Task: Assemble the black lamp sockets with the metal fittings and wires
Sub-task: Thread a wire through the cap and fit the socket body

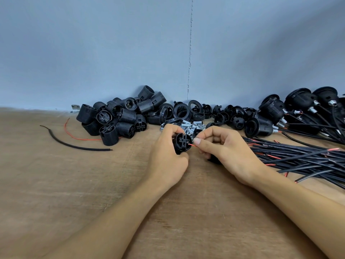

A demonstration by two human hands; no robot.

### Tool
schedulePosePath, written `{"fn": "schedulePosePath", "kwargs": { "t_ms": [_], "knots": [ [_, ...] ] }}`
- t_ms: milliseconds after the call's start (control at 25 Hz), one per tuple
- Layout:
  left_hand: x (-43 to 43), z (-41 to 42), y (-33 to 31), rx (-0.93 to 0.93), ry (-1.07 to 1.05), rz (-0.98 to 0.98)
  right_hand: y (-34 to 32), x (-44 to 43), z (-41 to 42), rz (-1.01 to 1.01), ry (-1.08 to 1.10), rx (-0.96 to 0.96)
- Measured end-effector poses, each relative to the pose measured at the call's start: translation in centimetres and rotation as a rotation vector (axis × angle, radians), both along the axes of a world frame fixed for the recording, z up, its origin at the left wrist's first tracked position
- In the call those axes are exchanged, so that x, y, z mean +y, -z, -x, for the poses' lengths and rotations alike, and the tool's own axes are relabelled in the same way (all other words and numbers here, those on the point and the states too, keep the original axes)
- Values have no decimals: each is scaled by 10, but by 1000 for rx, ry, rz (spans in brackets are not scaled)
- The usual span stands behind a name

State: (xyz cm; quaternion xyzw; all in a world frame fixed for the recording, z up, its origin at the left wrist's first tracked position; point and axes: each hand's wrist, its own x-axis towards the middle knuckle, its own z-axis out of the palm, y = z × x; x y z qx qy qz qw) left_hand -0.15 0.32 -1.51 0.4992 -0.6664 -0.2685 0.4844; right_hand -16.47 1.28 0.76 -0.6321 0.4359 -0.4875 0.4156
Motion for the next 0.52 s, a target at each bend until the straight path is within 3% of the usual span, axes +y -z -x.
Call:
{"fn": "schedulePosePath", "kwargs": {
  "t_ms": [520],
  "knots": [
    [2,1,-2,-16,1,64,-1,0,2,-47,-59,60]
  ]
}}
